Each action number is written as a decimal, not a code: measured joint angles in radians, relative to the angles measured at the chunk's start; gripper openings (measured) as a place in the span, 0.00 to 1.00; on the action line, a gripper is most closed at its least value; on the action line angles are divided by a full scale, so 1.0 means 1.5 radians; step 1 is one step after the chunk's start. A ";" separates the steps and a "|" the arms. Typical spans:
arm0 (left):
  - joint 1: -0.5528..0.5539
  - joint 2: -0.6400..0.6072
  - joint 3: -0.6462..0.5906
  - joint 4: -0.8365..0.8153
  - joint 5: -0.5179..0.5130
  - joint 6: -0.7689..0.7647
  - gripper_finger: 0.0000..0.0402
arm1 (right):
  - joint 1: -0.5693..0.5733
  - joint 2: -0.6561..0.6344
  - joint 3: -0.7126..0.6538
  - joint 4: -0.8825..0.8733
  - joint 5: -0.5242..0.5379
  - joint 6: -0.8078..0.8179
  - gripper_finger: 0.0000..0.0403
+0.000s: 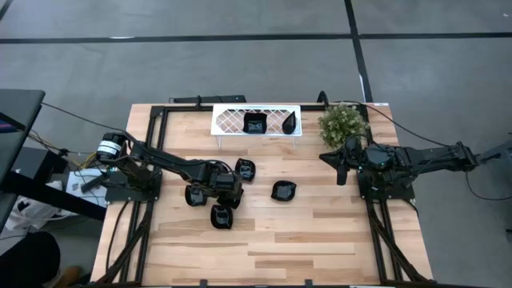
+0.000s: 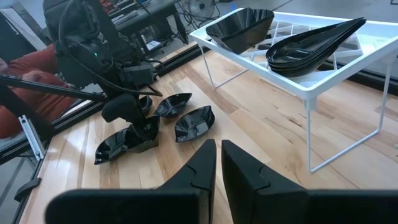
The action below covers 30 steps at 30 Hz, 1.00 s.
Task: Pick & Place Mini shaped plates
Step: Stack the distorted square plate on top of the distorted square plate on the shelf
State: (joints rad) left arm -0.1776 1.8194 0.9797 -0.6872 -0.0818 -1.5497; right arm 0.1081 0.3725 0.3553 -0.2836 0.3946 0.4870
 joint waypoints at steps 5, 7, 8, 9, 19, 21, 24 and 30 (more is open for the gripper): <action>0.000 0.000 -0.010 0.001 0.000 -0.001 0.29 | 0.000 0.000 0.000 0.000 0.000 0.000 0.05; 0.000 0.000 -0.013 0.002 0.000 -0.002 0.29 | 0.000 0.000 0.000 0.000 0.000 0.000 0.05; 0.000 0.000 -0.013 0.003 0.000 -0.002 0.29 | 0.000 0.000 0.000 0.000 0.000 0.000 0.05; 0.000 0.000 -0.013 0.003 0.000 -0.002 0.29 | 0.000 0.000 0.000 0.000 0.000 0.000 0.05; 0.000 0.000 -0.013 0.010 0.000 -0.002 0.27 | 0.000 0.000 0.000 0.000 0.000 0.000 0.05; 0.000 0.000 -0.014 0.010 0.000 -0.002 0.25 | 0.000 0.000 0.000 0.000 0.000 0.000 0.05; 0.000 0.000 -0.014 0.010 0.000 -0.002 0.18 | 0.000 0.000 0.000 0.000 0.000 0.000 0.05; 0.000 -0.001 -0.014 0.016 -0.013 0.000 0.02 | 0.000 0.000 0.000 0.000 0.000 0.000 0.05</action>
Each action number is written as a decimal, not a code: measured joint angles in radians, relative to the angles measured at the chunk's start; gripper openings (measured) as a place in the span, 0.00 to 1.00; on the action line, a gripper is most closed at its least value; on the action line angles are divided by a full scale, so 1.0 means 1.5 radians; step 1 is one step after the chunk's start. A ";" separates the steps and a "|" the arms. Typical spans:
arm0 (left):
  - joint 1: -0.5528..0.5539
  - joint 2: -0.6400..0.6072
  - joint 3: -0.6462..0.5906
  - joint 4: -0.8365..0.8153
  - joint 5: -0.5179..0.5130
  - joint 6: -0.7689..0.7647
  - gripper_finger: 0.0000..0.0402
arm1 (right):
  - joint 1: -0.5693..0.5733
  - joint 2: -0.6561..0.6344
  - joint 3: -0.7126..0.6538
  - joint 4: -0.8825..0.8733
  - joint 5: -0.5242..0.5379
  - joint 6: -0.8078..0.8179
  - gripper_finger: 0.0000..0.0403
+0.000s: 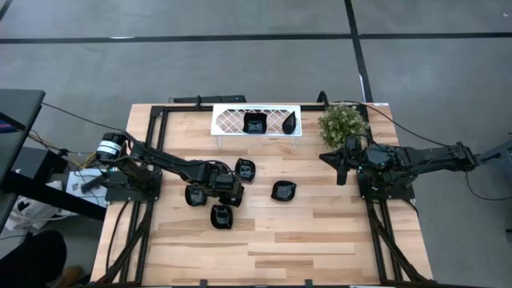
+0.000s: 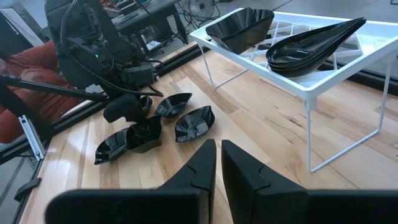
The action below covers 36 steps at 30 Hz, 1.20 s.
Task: Pick & Place Mini shaped plates
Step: Stack the distorted square plate on top of the distorted square plate on the shelf
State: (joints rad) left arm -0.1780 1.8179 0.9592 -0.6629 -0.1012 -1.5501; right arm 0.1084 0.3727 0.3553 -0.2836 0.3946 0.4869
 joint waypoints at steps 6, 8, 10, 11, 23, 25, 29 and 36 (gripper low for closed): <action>0.000 0.000 0.000 0.001 -0.001 0.016 0.02 | 0.000 0.000 0.000 0.000 0.000 0.000 0.05; 0.000 -0.003 0.000 0.001 0.013 0.034 0.02 | 0.000 0.000 0.000 0.000 0.000 0.000 0.05; 0.000 -0.016 0.000 0.002 0.030 0.053 0.02 | 0.000 0.000 0.000 0.000 0.000 0.000 0.05; 0.000 -0.029 0.000 0.000 0.035 0.061 0.02 | 0.000 0.000 0.000 0.000 0.000 0.000 0.05; -0.001 -0.285 -0.001 0.025 -0.088 0.195 0.01 | 0.000 0.000 0.000 0.000 0.000 0.000 0.05; -0.001 -0.316 -0.001 0.047 -0.108 0.250 0.01 | 0.000 0.000 0.000 0.000 0.000 0.000 0.05; -0.001 -0.350 -0.001 0.122 -0.122 0.406 0.01 | 0.000 0.000 0.000 0.000 0.000 0.000 0.05; 0.004 -0.356 -0.001 0.235 -0.129 0.536 0.01 | 0.000 0.000 0.000 0.000 0.000 0.000 0.05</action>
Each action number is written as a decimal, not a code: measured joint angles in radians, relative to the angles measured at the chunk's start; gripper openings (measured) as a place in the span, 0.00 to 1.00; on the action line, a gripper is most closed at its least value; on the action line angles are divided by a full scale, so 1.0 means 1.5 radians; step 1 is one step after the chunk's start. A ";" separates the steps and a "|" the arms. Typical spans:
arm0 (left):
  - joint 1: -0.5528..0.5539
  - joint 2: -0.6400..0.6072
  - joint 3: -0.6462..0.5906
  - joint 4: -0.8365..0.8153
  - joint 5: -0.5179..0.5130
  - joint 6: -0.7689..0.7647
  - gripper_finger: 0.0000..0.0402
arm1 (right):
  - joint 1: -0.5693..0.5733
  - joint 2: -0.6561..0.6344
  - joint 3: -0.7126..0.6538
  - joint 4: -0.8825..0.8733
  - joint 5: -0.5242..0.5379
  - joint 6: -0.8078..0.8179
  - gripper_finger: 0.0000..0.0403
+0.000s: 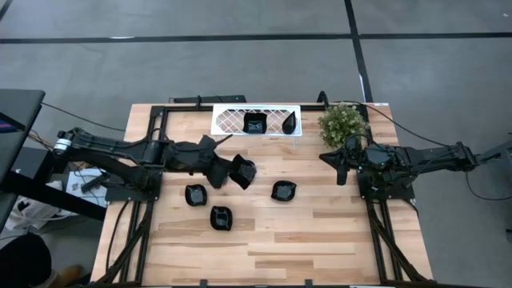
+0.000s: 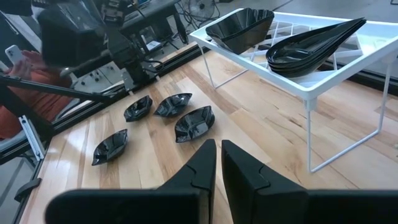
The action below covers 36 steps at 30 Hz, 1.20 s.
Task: Pick & Place Mini shaped plates
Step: Stack the distorted square plate on top of the distorted square plate on the shelf
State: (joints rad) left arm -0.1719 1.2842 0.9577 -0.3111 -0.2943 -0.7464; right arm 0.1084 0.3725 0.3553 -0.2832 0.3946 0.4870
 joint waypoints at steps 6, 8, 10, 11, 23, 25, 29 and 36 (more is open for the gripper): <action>0.008 0.000 0.000 0.005 -0.001 -0.011 0.01 | 0.000 0.000 0.000 0.000 0.000 0.000 0.05; 0.022 0.000 0.000 0.005 -0.002 -0.048 0.01 | 0.000 0.000 0.000 0.000 0.000 0.000 0.05; 0.045 0.000 0.000 0.020 -0.009 -0.091 0.01 | 0.000 0.000 0.000 0.000 0.000 0.000 0.05; 0.057 0.000 0.005 0.026 -0.015 -0.106 0.01 | 0.000 0.000 0.000 0.000 0.000 0.000 0.05; 0.202 0.055 0.156 0.080 -0.022 -0.038 0.01 | 0.000 0.000 0.000 0.001 0.000 0.001 0.05; 0.221 0.087 0.191 0.078 -0.006 -0.018 0.01 | 0.000 0.000 0.000 0.001 0.000 0.001 0.05; 0.252 0.158 0.250 0.074 0.011 -0.012 0.01 | 0.000 0.000 0.000 0.001 0.000 0.001 0.05; 0.302 0.255 0.313 -0.014 0.047 -0.053 0.01 | 0.000 0.000 0.000 0.000 0.000 0.001 0.05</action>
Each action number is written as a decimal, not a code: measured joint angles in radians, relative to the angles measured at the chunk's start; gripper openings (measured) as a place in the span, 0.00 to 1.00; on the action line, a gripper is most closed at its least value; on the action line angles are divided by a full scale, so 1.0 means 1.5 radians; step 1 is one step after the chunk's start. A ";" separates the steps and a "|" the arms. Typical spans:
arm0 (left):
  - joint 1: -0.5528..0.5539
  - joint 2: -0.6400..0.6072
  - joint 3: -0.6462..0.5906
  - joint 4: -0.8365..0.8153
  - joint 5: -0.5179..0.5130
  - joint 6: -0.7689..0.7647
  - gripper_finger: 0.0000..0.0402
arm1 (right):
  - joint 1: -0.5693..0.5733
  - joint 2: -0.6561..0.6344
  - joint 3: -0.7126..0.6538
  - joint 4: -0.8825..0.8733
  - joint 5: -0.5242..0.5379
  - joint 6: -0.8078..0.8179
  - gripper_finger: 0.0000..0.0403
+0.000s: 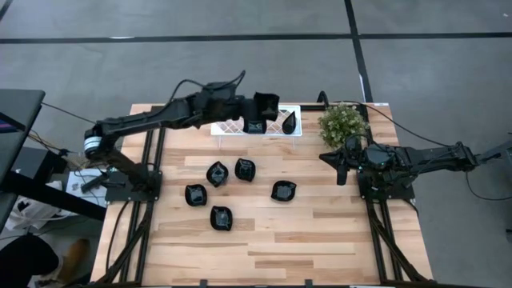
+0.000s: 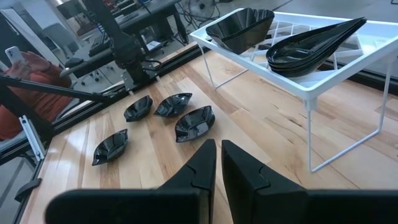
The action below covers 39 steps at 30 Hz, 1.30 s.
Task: Pick & Place Mini shaped plates
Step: Stack the distorted square plate on top of the distorted square plate on the shelf
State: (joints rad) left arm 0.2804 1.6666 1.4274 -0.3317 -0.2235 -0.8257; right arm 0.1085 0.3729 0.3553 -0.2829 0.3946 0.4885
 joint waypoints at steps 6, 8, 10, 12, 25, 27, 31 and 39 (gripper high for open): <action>0.021 0.034 0.001 -0.100 0.021 -0.072 0.01 | 0.000 0.000 0.000 -0.001 0.000 0.000 0.05; 0.025 0.039 0.001 -0.111 0.028 -0.085 0.01 | 0.000 0.000 0.000 -0.001 0.000 0.000 0.05; 0.027 0.041 0.001 -0.113 0.029 -0.097 0.01 | 0.000 0.000 0.000 -0.001 0.000 0.000 0.05; 0.032 0.041 0.001 -0.127 0.029 -0.101 0.01 | 0.000 0.000 0.000 -0.001 0.000 0.000 0.05; 0.045 0.045 0.000 -0.175 0.029 -0.149 0.01 | 0.000 0.000 0.000 -0.001 0.000 -0.001 0.05; 0.046 0.045 0.000 -0.177 0.027 -0.153 0.01 | 0.000 0.000 0.000 -0.001 0.000 -0.001 0.05; 0.046 0.045 0.000 -0.186 0.033 -0.159 0.01 | 0.000 0.000 0.000 -0.001 0.000 -0.001 0.05; 0.044 0.056 0.000 -0.194 0.037 -0.171 0.01 | 0.000 0.000 0.000 -0.001 0.000 -0.001 0.05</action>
State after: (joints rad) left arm 0.3462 1.7509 1.4273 -0.6229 -0.1677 -1.0828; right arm 0.1081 0.3729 0.3553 -0.2836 0.3946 0.4875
